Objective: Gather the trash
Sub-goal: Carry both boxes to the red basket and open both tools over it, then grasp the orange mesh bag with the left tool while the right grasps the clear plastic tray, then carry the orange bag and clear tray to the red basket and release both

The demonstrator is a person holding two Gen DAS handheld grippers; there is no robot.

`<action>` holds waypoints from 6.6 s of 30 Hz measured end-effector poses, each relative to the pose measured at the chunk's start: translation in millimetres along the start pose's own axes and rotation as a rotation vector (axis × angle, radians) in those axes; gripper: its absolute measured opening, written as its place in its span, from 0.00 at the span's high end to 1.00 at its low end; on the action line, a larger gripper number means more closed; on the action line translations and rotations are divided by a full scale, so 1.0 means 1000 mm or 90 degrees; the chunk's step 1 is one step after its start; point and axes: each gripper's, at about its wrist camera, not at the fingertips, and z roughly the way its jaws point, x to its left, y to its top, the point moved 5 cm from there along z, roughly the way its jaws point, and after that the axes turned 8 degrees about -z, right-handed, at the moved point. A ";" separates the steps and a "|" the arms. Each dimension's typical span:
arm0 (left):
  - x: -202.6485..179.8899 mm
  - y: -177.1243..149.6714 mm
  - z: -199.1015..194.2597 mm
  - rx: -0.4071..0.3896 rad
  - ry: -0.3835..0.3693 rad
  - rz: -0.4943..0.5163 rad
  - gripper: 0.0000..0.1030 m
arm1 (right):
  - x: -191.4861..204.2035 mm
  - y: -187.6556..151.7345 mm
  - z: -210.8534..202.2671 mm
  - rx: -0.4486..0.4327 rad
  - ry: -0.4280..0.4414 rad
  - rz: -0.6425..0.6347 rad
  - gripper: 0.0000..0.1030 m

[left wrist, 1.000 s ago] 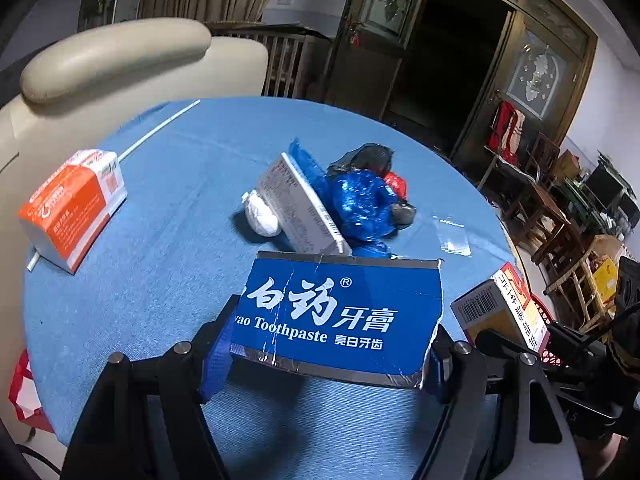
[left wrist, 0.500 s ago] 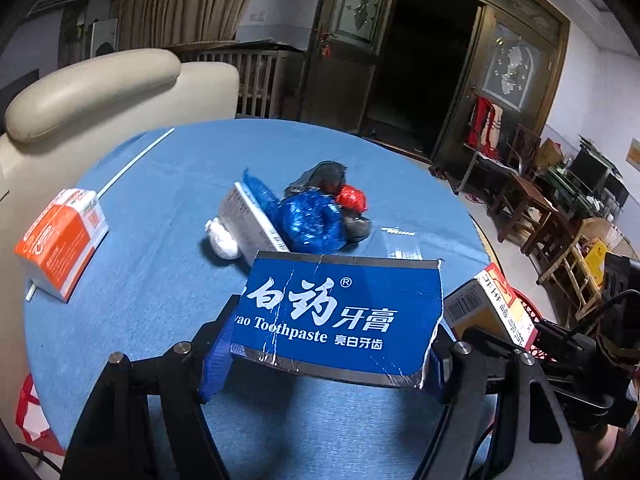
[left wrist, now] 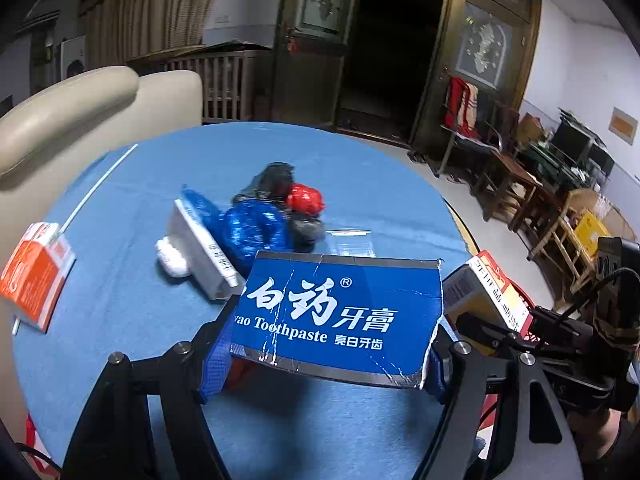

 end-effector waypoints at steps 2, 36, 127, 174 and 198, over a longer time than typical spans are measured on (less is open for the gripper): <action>-0.008 0.000 0.004 0.005 -0.004 0.010 0.25 | -0.013 -0.002 -0.003 -0.003 -0.010 0.016 0.50; -0.209 -0.028 0.061 0.103 -0.170 0.203 0.25 | -0.241 -0.094 -0.091 -0.007 -0.281 0.298 0.22; 0.112 -0.050 0.049 0.081 0.183 -0.178 0.32 | 0.014 0.047 0.099 0.051 -0.039 0.007 0.54; 0.009 -0.038 0.026 0.049 0.165 -0.020 0.32 | -0.019 0.010 -0.006 -0.018 0.025 0.051 0.54; -0.009 -0.039 0.026 0.047 0.138 0.011 0.32 | -0.080 -0.018 -0.044 -0.024 -0.046 0.120 0.54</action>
